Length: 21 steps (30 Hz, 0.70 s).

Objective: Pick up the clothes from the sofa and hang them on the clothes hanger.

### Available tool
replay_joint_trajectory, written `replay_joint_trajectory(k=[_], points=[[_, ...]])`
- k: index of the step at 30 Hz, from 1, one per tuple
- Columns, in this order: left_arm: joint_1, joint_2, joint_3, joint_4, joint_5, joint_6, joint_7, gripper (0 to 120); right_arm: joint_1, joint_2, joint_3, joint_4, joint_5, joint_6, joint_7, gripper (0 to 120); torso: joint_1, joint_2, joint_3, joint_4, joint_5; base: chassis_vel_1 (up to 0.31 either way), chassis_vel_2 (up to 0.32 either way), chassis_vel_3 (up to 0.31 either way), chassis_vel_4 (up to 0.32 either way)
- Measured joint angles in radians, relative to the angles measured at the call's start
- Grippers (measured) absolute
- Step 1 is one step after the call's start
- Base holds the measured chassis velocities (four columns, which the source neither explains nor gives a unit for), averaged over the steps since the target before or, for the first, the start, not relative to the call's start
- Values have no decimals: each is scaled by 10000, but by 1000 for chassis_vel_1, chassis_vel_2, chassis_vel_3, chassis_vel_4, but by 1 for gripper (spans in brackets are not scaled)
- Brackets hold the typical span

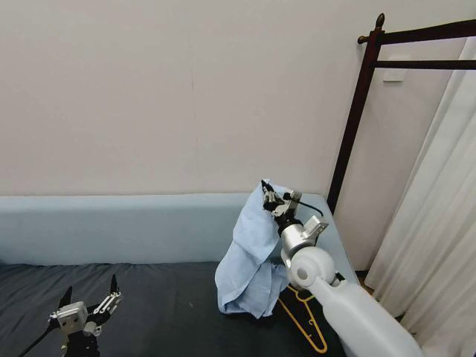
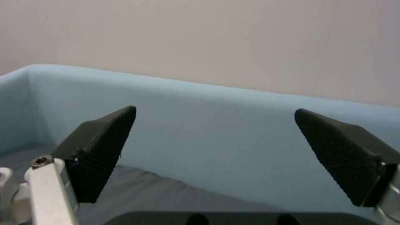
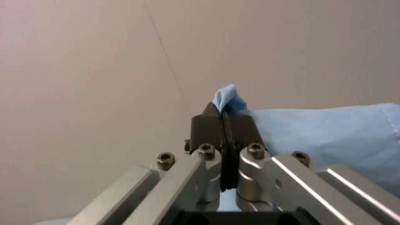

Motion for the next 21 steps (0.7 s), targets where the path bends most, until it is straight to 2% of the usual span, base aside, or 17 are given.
replay_joint_trajectory(k=[3,8,12,13,15,16,18,20,21], points=[[2,-51,57,-26,26,16,-4,100,578,-384,-10,270,210,-83,30,0,0,0,-1,0,-1,0,0,0,0],[24,-104,99,-83,64,23,-3,100,382,-724,100,897,314,-288,218,0,0,1,-3,-1,-3,0,0,0,0],[88,-128,66,-207,71,24,-4,100,-1349,-888,-38,1580,-356,-490,221,0,0,0,-2,-2,2,0,0,0,0],[88,-128,66,-207,71,24,-4,100,-1349,-888,-38,1580,-356,-490,221,0,0,0,-2,-2,2,0,0,0,0],[114,-120,36,-269,72,24,-3,100,-2781,-785,-68,1755,-1181,-551,-1,0,-1,1,-3,-1,-1,0,0,0,0],[129,-120,26,-302,74,24,-6,100,-3569,-646,-80,1633,-1671,-593,-90,0,-2,1,-3,-1,0,0,0,0,0],[138,-122,26,-332,80,24,-5,100,-3994,-547,-75,1494,-1967,-637,-113,0,-1,1,-2,-3,1,0,0,0,0],[234,-159,55,-491,122,25,-4,100,-5188,-69,62,590,-2806,-801,-218,0,-2,1,-3,-3,1,0,0,0,0],[234,-159,55,-491,122,25,-4,100,-5188,-69,62,590,-2806,-801,-218,0,-2,1,-3,-3,1,0,0,0,0]])
